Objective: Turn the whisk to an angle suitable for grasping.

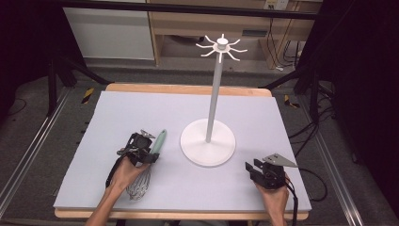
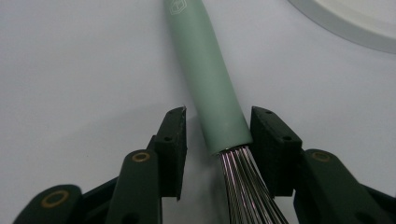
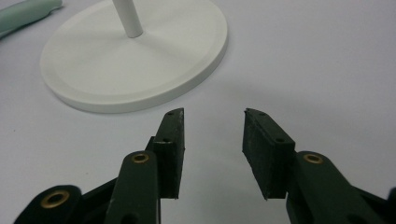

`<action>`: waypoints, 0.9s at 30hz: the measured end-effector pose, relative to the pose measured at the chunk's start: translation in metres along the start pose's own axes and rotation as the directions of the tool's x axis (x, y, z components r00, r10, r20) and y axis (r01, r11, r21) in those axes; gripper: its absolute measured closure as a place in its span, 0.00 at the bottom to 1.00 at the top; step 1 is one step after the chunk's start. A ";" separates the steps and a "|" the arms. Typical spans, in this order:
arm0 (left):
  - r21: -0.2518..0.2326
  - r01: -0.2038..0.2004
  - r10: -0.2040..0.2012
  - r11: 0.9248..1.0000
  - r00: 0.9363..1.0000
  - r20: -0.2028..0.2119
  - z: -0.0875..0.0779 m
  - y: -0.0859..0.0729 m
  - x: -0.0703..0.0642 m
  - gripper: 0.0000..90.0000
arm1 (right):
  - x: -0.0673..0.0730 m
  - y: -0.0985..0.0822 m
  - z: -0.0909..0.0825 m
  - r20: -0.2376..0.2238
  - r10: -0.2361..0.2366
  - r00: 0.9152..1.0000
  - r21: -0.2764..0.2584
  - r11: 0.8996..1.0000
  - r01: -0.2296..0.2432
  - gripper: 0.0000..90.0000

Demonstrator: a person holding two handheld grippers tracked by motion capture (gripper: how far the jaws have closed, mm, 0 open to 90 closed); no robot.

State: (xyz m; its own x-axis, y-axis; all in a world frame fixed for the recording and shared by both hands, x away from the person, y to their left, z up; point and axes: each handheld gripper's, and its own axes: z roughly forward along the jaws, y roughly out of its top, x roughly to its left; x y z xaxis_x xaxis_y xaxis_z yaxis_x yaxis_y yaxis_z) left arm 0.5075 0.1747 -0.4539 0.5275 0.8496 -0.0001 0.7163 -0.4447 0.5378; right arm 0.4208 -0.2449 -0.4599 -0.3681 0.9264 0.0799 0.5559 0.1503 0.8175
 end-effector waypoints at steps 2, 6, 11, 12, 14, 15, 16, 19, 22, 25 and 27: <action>-0.002 0.004 -0.004 1.000 1.000 0.008 0.001 0.000 0.001 0.64 | 0.000 0.000 0.000 -0.001 -0.004 1.000 0.001 1.000 0.004 0.66; 0.021 0.009 -0.010 1.000 1.000 0.025 0.004 0.001 0.001 0.67 | 0.000 0.000 0.001 -0.003 -0.001 1.000 0.002 1.000 0.001 0.66; 0.043 0.007 -0.008 0.999 1.000 0.014 0.005 0.003 -0.002 0.69 | 0.000 0.000 0.001 -0.004 -0.002 1.000 0.005 1.000 0.002 0.66; 0.049 0.005 -0.006 0.999 1.000 0.012 0.005 0.004 -0.001 0.70 | 0.000 0.000 0.001 -0.005 -0.001 1.000 0.006 1.000 0.001 0.66; 0.057 0.016 -0.016 0.998 1.000 0.012 0.005 0.005 -0.002 0.70 | 0.000 0.000 0.001 -0.007 -0.002 1.000 0.006 1.000 0.002 0.66; 0.061 0.017 -0.018 0.998 1.000 0.009 0.005 0.006 -0.002 0.71 | 0.000 0.000 0.001 -0.007 -0.006 1.000 0.005 1.000 0.006 0.66; 0.062 0.019 -0.019 0.998 1.000 0.006 0.005 0.006 -0.002 0.71 | 0.000 0.000 0.001 -0.008 -0.006 1.000 0.006 1.000 0.006 0.67; 0.068 0.027 -0.027 0.997 1.000 0.000 0.005 0.007 -0.003 0.72 | 0.000 0.000 0.001 -0.009 -0.002 1.000 0.004 1.000 0.002 0.67; 0.077 0.028 -0.029 0.997 1.000 0.000 0.005 0.008 -0.003 0.72 | -0.001 0.000 0.000 -0.010 -0.003 1.000 0.005 1.000 0.003 0.67; 0.086 0.012 -0.013 0.996 1.000 0.007 0.003 0.007 -0.002 0.73 | -0.001 0.000 0.000 -0.011 0.000 1.000 0.004 1.000 0.000 0.67; 0.097 -0.006 0.004 0.995 1.000 0.016 0.001 0.006 -0.002 0.73 | -0.002 0.000 0.000 -0.011 -0.003 1.000 0.002 1.000 0.003 0.67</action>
State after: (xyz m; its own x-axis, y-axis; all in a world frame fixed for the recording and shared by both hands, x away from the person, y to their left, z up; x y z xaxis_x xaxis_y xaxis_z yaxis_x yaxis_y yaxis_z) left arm 0.5110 0.1707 -0.4516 0.5378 0.8430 -0.0115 0.7541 -0.4749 0.4536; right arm 0.4213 -0.2467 -0.4600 -0.3778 0.9221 0.0839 0.5566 0.1537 0.8165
